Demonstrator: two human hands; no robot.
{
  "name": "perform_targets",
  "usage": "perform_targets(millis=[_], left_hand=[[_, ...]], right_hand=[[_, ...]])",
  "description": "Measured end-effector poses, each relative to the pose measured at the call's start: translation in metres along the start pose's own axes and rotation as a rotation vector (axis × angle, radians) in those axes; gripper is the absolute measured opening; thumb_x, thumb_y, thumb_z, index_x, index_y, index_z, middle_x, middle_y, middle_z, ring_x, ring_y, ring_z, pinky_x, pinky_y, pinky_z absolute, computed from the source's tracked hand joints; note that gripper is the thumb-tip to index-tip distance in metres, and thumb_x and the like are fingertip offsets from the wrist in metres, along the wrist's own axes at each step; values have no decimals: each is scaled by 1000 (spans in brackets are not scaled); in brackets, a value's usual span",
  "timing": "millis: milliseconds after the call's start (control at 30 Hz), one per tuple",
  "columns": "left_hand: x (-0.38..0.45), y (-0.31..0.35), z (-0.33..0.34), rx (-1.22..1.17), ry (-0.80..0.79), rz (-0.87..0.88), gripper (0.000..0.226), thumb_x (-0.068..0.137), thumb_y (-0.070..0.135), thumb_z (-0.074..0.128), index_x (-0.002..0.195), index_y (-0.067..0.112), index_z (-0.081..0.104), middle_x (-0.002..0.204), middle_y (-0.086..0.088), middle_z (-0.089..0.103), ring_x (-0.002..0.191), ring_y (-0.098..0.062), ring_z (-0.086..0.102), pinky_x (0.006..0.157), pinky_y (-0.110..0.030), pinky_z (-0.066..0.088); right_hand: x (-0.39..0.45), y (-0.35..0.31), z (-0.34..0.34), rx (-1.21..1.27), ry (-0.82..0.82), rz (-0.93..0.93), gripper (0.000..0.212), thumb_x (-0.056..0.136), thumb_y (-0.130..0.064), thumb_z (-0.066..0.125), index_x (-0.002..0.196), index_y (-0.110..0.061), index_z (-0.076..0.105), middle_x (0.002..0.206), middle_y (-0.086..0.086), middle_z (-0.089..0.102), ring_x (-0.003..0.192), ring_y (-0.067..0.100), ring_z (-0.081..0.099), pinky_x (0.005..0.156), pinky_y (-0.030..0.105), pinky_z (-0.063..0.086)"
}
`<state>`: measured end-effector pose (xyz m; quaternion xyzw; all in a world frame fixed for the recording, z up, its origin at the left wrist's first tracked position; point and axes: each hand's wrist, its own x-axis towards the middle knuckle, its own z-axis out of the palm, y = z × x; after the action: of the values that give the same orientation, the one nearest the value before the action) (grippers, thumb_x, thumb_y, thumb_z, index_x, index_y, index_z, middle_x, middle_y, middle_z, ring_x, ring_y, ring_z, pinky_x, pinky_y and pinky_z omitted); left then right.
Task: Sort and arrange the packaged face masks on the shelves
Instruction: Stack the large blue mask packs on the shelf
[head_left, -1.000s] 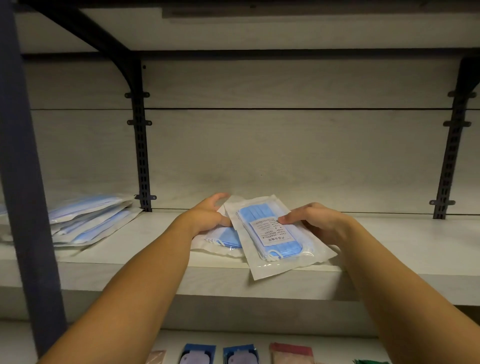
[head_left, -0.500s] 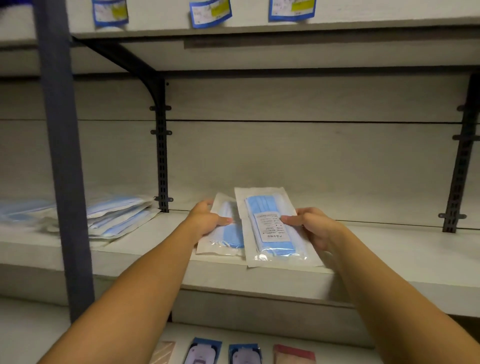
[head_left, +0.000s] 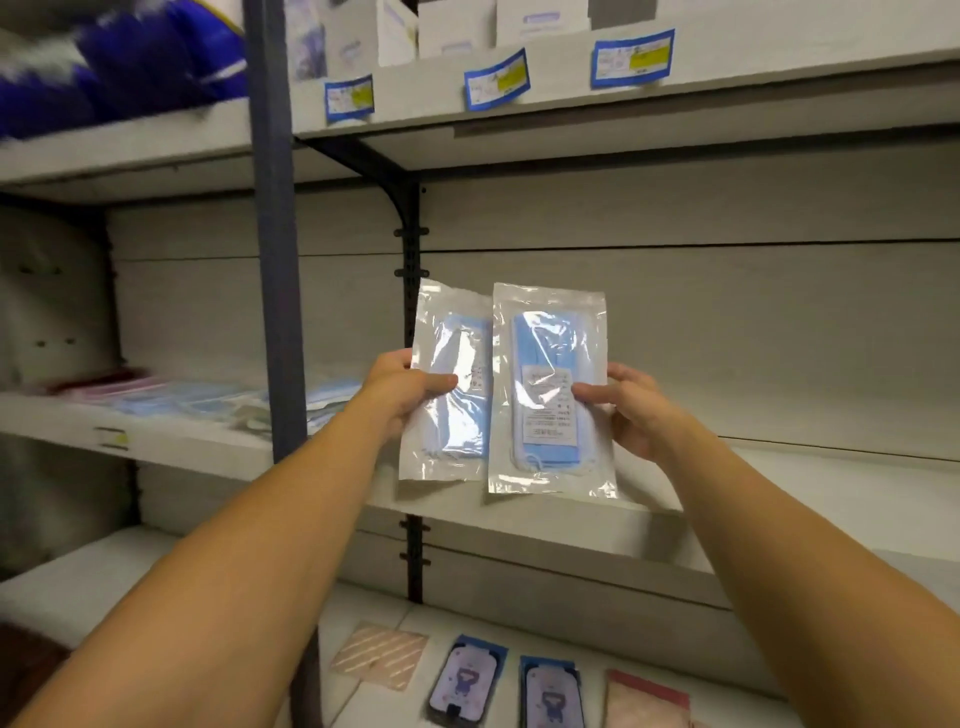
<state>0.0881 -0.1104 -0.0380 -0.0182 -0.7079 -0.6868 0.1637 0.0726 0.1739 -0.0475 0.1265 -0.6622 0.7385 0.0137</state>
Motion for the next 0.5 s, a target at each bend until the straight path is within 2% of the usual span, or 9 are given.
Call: perform_targets(millis=[133, 267, 500], left_hand=[[-20, 14, -19, 17, 1, 15, 40, 76, -5, 82, 112, 6, 69, 102, -11, 77, 87, -27, 76, 73, -40, 63], [-36, 28, -43, 86, 16, 32, 45, 77, 8, 85, 116, 16, 66, 105, -3, 73, 90, -23, 72, 58, -33, 59], [-54, 40, -107, 49, 77, 19, 39, 79, 10, 84, 114, 15, 68, 106, -4, 75, 93, -26, 73, 72, -43, 62]], right_hand=[[-1, -6, 24, -2, -12, -14, 44, 84, 4, 74, 124, -7, 61, 110, 13, 76, 97, 31, 75, 82, 45, 62], [-5, -11, 48, -25, -31, -39, 40, 84, 2, 75, 120, -8, 64, 107, 11, 77, 99, 32, 74, 87, 49, 60], [-12, -7, 106, -27, -89, -52, 40, 84, 2, 75, 121, -10, 64, 109, 8, 76, 100, 30, 74, 85, 50, 61]])
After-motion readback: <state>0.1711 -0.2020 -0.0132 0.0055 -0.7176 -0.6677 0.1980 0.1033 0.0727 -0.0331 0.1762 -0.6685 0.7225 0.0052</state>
